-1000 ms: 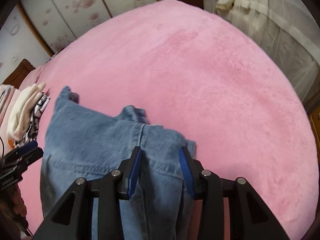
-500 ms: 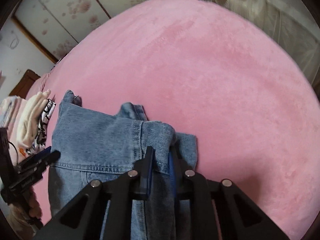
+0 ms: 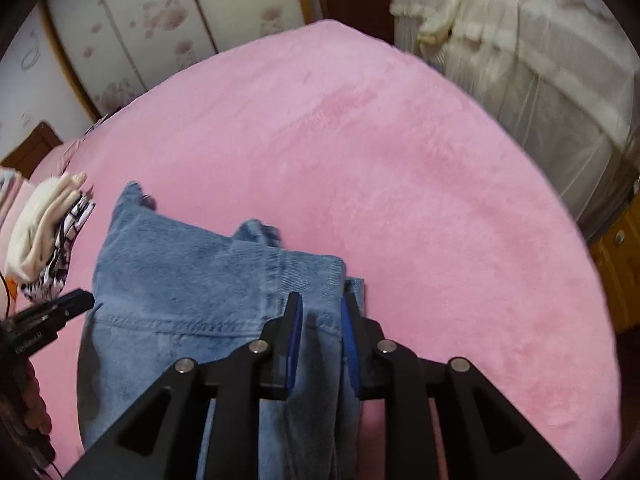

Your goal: Fold large clothes

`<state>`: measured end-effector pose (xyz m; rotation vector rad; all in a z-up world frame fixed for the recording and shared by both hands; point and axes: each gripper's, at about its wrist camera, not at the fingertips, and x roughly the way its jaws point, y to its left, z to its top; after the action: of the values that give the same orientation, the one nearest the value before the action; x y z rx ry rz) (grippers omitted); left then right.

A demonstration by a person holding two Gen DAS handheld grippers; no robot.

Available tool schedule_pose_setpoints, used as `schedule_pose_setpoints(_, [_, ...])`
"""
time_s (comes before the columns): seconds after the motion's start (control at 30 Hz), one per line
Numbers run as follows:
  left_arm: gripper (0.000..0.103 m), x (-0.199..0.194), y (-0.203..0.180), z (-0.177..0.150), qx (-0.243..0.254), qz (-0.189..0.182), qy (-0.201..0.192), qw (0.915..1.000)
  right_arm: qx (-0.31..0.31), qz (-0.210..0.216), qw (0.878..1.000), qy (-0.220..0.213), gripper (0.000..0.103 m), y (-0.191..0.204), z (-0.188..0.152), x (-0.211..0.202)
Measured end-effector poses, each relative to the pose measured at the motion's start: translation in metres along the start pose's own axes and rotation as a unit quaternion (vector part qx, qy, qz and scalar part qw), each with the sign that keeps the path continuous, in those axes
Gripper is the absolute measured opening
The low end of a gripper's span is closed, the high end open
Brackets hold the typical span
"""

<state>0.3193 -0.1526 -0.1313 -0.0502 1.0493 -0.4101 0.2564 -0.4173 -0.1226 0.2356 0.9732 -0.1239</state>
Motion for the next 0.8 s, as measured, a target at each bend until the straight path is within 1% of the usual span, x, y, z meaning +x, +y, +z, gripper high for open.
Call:
schedule_pose_setpoints(0.03, [0.045,-0.007,-0.002,-0.005,-0.001,-0.020,-0.006,0.9998,-0.006,0.005,1.000,-0.002,0.031,0.004,-0.003,-0.007])
schedule_pose_setpoints(0.07, [0.047,-0.012,-0.005,-0.010,0.002,-0.029,-0.013,0.9995,-0.014,0.015,1.000,-0.003,0.037,0.010,-0.008,-0.015])
schedule_pose_setpoints(0.1, [0.048,-0.019,-0.009,-0.017,0.010,-0.039,-0.023,0.9989,-0.022,0.027,0.999,-0.006,0.045,0.017,-0.015,-0.022])
schedule_pose_setpoints(0.13, [0.048,-0.023,-0.013,-0.023,0.020,-0.043,-0.023,0.9986,-0.030,0.038,0.999,-0.011,0.047,0.021,-0.021,-0.026])
schedule_pose_setpoints(0.17, [0.048,-0.025,-0.017,-0.030,0.029,-0.046,-0.016,0.9984,-0.043,0.052,0.998,-0.015,0.047,0.030,-0.029,-0.032])
schedule_pose_setpoints(0.23, [0.048,-0.021,-0.022,-0.046,0.029,-0.066,0.025,0.9971,-0.072,0.068,0.995,-0.008,0.047,0.047,-0.046,-0.039])
schedule_pose_setpoints(0.3, [0.048,-0.014,-0.024,-0.059,0.022,-0.075,0.050,0.9957,-0.092,0.071,0.993,-0.004,0.047,0.057,-0.061,-0.042])
schedule_pose_setpoints(0.33, [0.048,-0.012,-0.025,-0.065,0.025,-0.075,0.053,0.9955,-0.102,0.073,0.992,-0.002,0.046,0.062,-0.069,-0.042])
schedule_pose_setpoints(0.4, [0.048,-0.012,-0.030,-0.076,0.049,-0.061,0.035,0.9964,-0.121,0.069,0.990,0.005,0.046,0.066,-0.086,-0.038])
schedule_pose_setpoints(0.47, [0.048,-0.015,-0.036,-0.083,0.070,-0.047,0.023,0.9961,-0.134,0.052,0.989,0.025,0.046,0.062,-0.102,-0.028])
schedule_pose_setpoints(0.5, [0.048,-0.015,-0.038,-0.085,0.076,-0.047,0.021,0.9958,-0.136,0.040,0.989,0.032,0.045,0.057,-0.107,-0.022])
schedule_pose_setpoints(0.53, [0.047,-0.015,-0.038,-0.086,0.077,-0.048,0.020,0.9957,-0.137,0.028,0.990,0.034,0.037,0.053,-0.112,-0.018])
schedule_pose_setpoints(0.6, [0.047,-0.015,-0.035,-0.087,0.073,-0.052,0.018,0.9958,-0.137,0.021,0.990,0.025,0.031,0.042,-0.121,-0.019])
schedule_pose_setpoints(0.73, [0.047,-0.014,-0.030,-0.083,0.057,-0.063,0.019,0.9962,-0.119,0.031,0.992,0.024,0.030,0.032,-0.122,-0.026])
schedule_pose_setpoints(0.8, [0.047,-0.015,-0.027,-0.082,0.043,-0.068,0.021,0.9965,-0.120,0.027,0.992,0.026,0.030,0.033,-0.123,-0.028])
